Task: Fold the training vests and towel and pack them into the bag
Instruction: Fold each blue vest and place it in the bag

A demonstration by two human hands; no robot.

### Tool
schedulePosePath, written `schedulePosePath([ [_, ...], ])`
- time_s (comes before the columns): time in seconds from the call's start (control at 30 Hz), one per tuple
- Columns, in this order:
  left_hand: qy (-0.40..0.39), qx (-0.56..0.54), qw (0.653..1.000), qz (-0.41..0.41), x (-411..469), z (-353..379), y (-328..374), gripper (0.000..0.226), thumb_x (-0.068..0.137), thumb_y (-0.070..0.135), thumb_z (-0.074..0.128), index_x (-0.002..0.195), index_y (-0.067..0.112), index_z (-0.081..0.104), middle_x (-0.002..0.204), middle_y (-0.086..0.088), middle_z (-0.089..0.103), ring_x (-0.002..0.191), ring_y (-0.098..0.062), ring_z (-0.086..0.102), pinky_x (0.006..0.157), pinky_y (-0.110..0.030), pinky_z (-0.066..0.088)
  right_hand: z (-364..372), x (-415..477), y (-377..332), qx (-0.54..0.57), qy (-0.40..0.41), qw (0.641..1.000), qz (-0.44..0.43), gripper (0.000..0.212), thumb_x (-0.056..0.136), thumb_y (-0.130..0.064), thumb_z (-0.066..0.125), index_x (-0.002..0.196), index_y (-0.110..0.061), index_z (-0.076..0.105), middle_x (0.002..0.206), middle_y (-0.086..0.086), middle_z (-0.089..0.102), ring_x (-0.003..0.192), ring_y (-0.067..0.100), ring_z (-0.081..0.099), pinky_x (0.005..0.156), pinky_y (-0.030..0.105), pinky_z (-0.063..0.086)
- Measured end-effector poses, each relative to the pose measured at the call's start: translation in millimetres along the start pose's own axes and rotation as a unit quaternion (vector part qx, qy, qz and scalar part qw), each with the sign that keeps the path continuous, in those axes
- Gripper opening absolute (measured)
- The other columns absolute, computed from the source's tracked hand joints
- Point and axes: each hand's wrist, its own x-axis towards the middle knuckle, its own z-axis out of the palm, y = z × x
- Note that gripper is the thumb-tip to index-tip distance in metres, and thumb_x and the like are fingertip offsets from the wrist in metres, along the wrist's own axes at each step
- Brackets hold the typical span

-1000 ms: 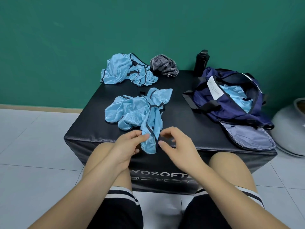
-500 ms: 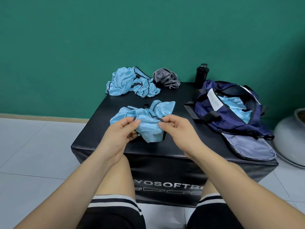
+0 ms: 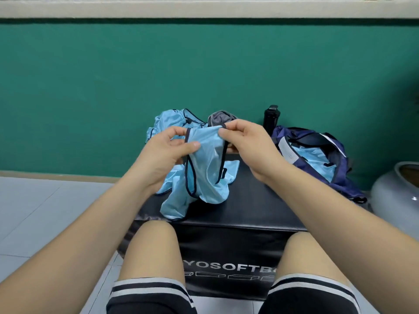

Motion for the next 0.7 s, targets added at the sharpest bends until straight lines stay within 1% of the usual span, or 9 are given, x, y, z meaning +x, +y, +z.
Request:
schedulePosePath([
  [0.1,0.013,0.05,0.998,0.043,10,-9,27,0.014,0.094,0.018,0.08,0.1,0.025,0.07,0.095,-0.001,0.078,0.084,-0.016,0.06,0.069,-0.032,0.04,-5,7,-14,-0.004,-0.021,1.0,-0.001,0.014,0.102,-0.02,0.069,0.107,-0.009,0.074,0.09,0.001,0.076,0.08,0.015,0.071,0.089,0.04,0.061],
  [0.17,0.021,0.05,0.997,0.059,16,-16,41,0.011,0.094,0.019,0.08,0.095,0.025,0.071,0.091,0.0,0.074,0.079,-0.014,0.058,0.066,-0.028,0.04,-9,9,-16,-0.011,-0.03,0.999,-0.001,0.018,0.103,-0.022,0.066,0.111,-0.007,0.073,0.094,0.004,0.08,0.084,0.018,0.075,0.088,0.04,0.06],
  [0.23,0.032,0.037,0.997,0.06,19,-24,52,0.008,0.094,0.019,0.079,0.095,0.024,0.073,0.089,0.002,0.073,0.072,-0.012,0.058,0.063,-0.026,0.039,-13,12,-11,-0.022,-0.031,0.999,0.01,0.021,0.104,-0.024,0.063,0.111,-0.007,0.072,0.097,0.01,0.081,0.086,0.019,0.076,0.084,0.037,0.058],
  [0.33,0.045,0.011,0.998,0.05,18,-35,61,0.006,0.096,0.019,0.077,0.098,0.022,0.073,0.09,0.004,0.075,0.069,-0.01,0.059,0.056,-0.021,0.038,-19,15,8,-0.046,-0.031,0.998,0.043,0.021,0.102,-0.027,0.063,0.107,-0.009,0.074,0.096,0.009,0.081,0.086,0.018,0.075,0.082,0.036,0.057],
  [0.43,0.061,-0.024,0.997,0.041,14,-44,66,0.007,0.096,0.016,0.077,0.102,0.017,0.074,0.09,0.001,0.073,0.07,-0.012,0.056,0.052,-0.02,0.038,-14,10,29,-0.099,-0.075,0.991,0.057,0.022,0.104,-0.034,0.066,0.109,-0.015,0.075,0.104,0.001,0.081,0.102,0.019,0.076,0.094,0.042,0.059],
  [0.47,0.062,-0.029,0.997,0.04,13,-46,66,0.009,0.096,0.016,0.077,0.104,0.015,0.074,0.089,0.001,0.073,0.069,-0.012,0.055,0.052,-0.02,0.039,-8,7,31,-0.091,-0.092,0.99,0.055,0.025,0.103,-0.039,0.066,0.11,-0.017,0.076,0.109,-0.001,0.08,0.108,0.019,0.075,0.099,0.044,0.057],
  [0.53,0.054,-0.027,0.997,0.04,10,-45,67,0.014,0.097,0.015,0.076,0.11,0.012,0.075,0.088,0.001,0.073,0.068,-0.011,0.054,0.056,-0.02,0.043,6,3,26,-0.026,-0.109,0.993,0.043,0.035,0.1,-0.05,0.065,0.113,-0.019,0.076,0.117,-0.001,0.079,0.114,0.018,0.073,0.103,0.045,0.054],
  [0.63,0.025,-0.02,0.998,0.047,8,-36,67,0.019,0.099,0.014,0.072,0.117,0.01,0.074,0.094,0.0,0.077,0.069,-0.009,0.062,0.063,-0.02,0.049,22,7,-3,0.08,-0.114,0.99,0.014,0.037,0.097,-0.053,0.066,0.112,-0.021,0.076,0.117,-0.001,0.076,0.107,0.017,0.068,0.096,0.04,0.047],
  [0.7,0.018,-0.019,0.998,0.052,10,-30,66,0.023,0.1,0.012,0.071,0.123,0.008,0.073,0.102,-0.002,0.078,0.074,-0.009,0.065,0.068,-0.02,0.052,25,10,-24,0.121,-0.121,0.985,0.025,0.038,0.097,-0.054,0.069,0.115,-0.021,0.078,0.114,0.002,0.075,0.102,0.019,0.062,0.093,0.039,0.042],
])
